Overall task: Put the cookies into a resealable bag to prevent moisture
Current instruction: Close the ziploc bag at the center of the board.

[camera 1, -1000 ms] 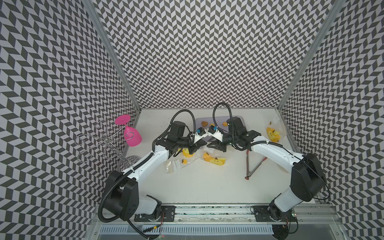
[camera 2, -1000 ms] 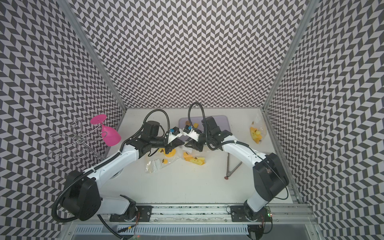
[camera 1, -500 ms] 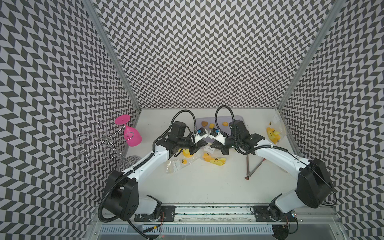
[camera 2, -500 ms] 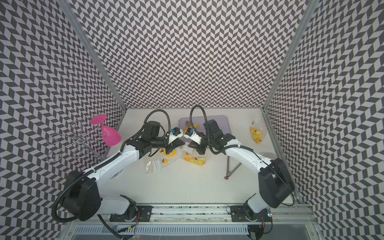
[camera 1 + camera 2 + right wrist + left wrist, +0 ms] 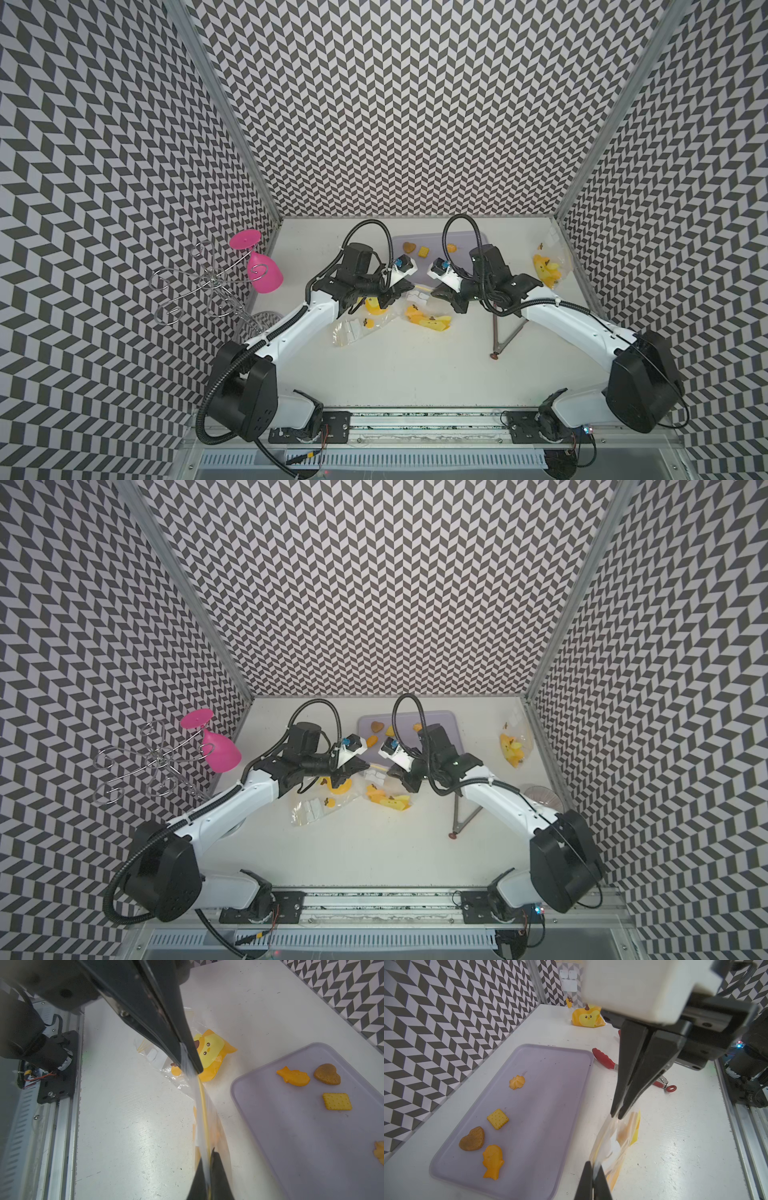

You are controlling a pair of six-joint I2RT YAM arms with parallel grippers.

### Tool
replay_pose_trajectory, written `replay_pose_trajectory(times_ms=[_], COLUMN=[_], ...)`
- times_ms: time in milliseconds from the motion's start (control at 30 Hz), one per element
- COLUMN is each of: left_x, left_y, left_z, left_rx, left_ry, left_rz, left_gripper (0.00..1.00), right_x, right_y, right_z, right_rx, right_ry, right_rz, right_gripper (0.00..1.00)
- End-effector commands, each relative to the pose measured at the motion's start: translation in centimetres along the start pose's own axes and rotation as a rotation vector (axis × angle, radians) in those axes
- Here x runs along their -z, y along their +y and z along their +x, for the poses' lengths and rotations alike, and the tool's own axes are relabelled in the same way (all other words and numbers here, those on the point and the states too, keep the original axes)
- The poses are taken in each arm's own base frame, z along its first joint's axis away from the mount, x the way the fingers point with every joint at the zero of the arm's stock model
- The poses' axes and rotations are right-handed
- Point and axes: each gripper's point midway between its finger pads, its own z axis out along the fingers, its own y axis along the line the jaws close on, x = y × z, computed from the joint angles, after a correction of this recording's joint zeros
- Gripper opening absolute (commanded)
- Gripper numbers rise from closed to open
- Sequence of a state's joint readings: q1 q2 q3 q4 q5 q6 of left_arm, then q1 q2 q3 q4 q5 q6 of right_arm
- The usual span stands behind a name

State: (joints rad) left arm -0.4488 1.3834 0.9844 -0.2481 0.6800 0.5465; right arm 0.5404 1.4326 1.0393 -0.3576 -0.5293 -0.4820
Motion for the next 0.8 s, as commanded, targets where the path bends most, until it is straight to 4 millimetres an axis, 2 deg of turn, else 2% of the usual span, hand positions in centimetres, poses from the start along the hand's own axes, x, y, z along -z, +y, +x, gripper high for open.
replay_pose_trajectory(times_ms=[0, 67, 100, 133, 167, 200, 233, 300, 333, 400, 433, 467, 500, 533, 567, 633, 667, 767], left_x=[0.9, 0.9, 0.9, 0.9, 0.9, 0.9, 0.9, 1.0, 0.9, 1.0, 1.0, 1.0, 1.0, 1.0, 1.0, 1.0, 1.0, 1.0], left_y=[0.7, 0.8, 0.8, 0.9, 0.9, 0.9, 1.0, 1.0, 1.0, 1.0, 1.0, 1.0, 1.1, 1.0, 1.1, 1.1, 1.0, 1.1], left_z=[-1.5, -1.4, -1.4, -1.4, -1.4, -1.4, -1.4, -1.3, -1.3, -1.3, -1.3, -1.3, -1.3, -1.3, -1.3, -1.3, -1.3, -1.4], left_rx=[-0.033, -0.030, -0.028, -0.029, -0.028, -0.028, -0.027, -0.026, -0.025, -0.027, -0.026, -0.026, -0.027, -0.025, -0.025, -0.024, -0.025, -0.024], left_ry=[-0.030, -0.029, -0.028, -0.029, -0.028, -0.029, -0.029, -0.026, -0.025, -0.026, -0.025, -0.026, -0.026, -0.025, -0.026, -0.026, -0.026, -0.028], left_rz=[-0.032, -0.035, -0.035, -0.037, -0.037, -0.037, -0.038, -0.040, -0.042, -0.043, -0.044, -0.045, -0.045, -0.044, -0.044, -0.044, -0.043, -0.043], left_gripper=[0.00, 0.00, 0.00, 0.00, 0.00, 0.00, 0.00, 0.00, 0.00, 0.00, 0.00, 0.00, 0.00, 0.00, 0.00, 0.00, 0.00, 0.00], right_x=[1.2, 1.4, 1.5, 1.7, 1.8, 2.0, 2.3, 2.7, 3.0, 3.3, 3.5, 3.6, 3.8, 3.9, 4.0, 4.4, 4.5, 5.2], right_y=[-0.7, -0.8, -1.1, -1.4, -1.4, -1.3, -1.4, -1.8, -1.8, -1.8, -2.0, -2.1, -2.1, -1.9, -1.8, -2.0, -2.0, -2.1], right_z=[0.3, 1.1, 1.5, 1.8, 2.0, 2.2, 2.3, 2.5, 2.7, 3.0, 3.2, 3.5, 3.7, 3.8, 4.0, 4.5, 4.8, 5.6], right_rx=[-0.010, -0.029, -0.038, -0.043, -0.049, -0.052, -0.056, -0.067, -0.072, -0.075, -0.079, -0.083, -0.087, -0.086, -0.088, -0.100, -0.106, -0.127], right_ry=[-0.003, 0.022, 0.037, 0.046, 0.051, 0.056, 0.056, 0.054, 0.052, 0.059, 0.065, 0.073, 0.075, 0.078, 0.081, 0.096, 0.102, 0.120], right_rz=[0.058, 0.071, 0.084, 0.099, 0.099, 0.097, 0.102, 0.128, 0.131, 0.135, 0.148, 0.165, 0.171, 0.162, 0.156, 0.181, 0.185, 0.212], right_gripper=[0.00, 0.00, 0.13, 0.19, 0.07, 0.00, 0.00, 0.14, 0.01, 0.00, 0.12, 0.18, 0.03, 0.00, 0.00, 0.12, 0.00, 0.00])
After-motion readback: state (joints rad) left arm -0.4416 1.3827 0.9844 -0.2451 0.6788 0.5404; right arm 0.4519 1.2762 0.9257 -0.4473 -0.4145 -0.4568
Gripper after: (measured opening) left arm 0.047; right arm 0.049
